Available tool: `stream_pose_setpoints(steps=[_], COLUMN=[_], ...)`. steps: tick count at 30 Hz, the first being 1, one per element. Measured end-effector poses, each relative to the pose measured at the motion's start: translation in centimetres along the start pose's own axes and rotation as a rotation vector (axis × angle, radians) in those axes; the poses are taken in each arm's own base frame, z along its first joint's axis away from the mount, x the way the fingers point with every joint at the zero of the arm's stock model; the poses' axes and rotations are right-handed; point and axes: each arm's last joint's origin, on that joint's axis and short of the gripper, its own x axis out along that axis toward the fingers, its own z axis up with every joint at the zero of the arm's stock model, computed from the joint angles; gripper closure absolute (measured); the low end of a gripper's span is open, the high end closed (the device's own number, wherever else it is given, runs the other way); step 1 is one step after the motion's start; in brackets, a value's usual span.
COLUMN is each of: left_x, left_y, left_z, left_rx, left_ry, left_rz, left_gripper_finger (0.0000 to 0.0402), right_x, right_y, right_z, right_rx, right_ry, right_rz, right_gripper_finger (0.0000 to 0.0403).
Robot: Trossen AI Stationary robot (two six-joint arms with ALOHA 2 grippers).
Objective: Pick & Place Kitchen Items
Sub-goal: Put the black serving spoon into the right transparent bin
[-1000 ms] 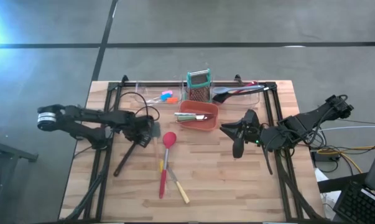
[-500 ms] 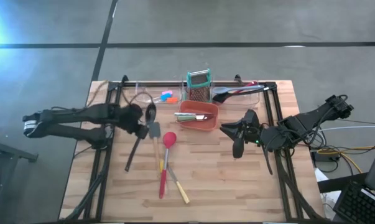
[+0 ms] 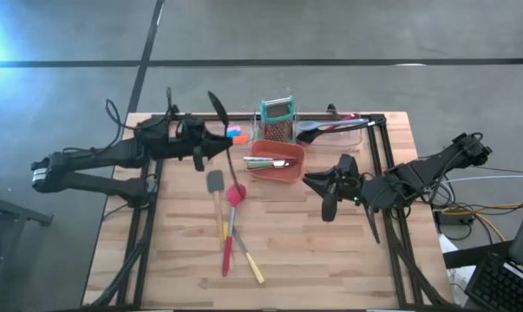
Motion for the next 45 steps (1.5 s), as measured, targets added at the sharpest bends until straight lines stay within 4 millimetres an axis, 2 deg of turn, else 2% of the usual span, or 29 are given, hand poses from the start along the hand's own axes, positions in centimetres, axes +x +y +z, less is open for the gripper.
stream_pose_setpoints(steps=[5,10,16,22,27,38,45], left_x=[2.2,4.7,7.6,10.3,12.2,15.9,16.9], left_y=[-0.4,-0.6,-1.1,-1.5,-1.9,-2.8,-3.8], left_z=[0.4,0.3,0.8,1.5,2.1,2.9,3.1], left_rx=[0.050,0.065,0.122,0.167,0.179,0.206,0.215], left_ry=[-0.102,-0.073,-0.005,0.005,0.029,0.044,0.042], left_rz=[-0.148,-0.304,-0.410,-0.461,-0.527,-0.623,-0.669], left_gripper_finger=[0.0328,0.0328,0.0328,0.0328,0.0328,0.0328,0.0328], right_x=[1.0,1.9,2.6,2.8,2.8,2.9,3.1], right_y=[0.8,1.3,1.7,1.8,1.7,1.7,1.5], right_z=[-0.6,-1.3,-1.9,-2.1,-2.1,-2.0,-1.8], right_rx=[0.000,-0.038,-0.099,-0.109,-0.107,-0.103,-0.099], right_ry=[-0.015,-0.011,0.011,0.015,0.011,0.007,0.003], right_rz=[0.011,0.012,0.026,0.027,0.024,0.017,0.006], right_gripper_finger=[0.0341,0.0332,0.0294,0.0248,0.0225,0.0219,0.0218])
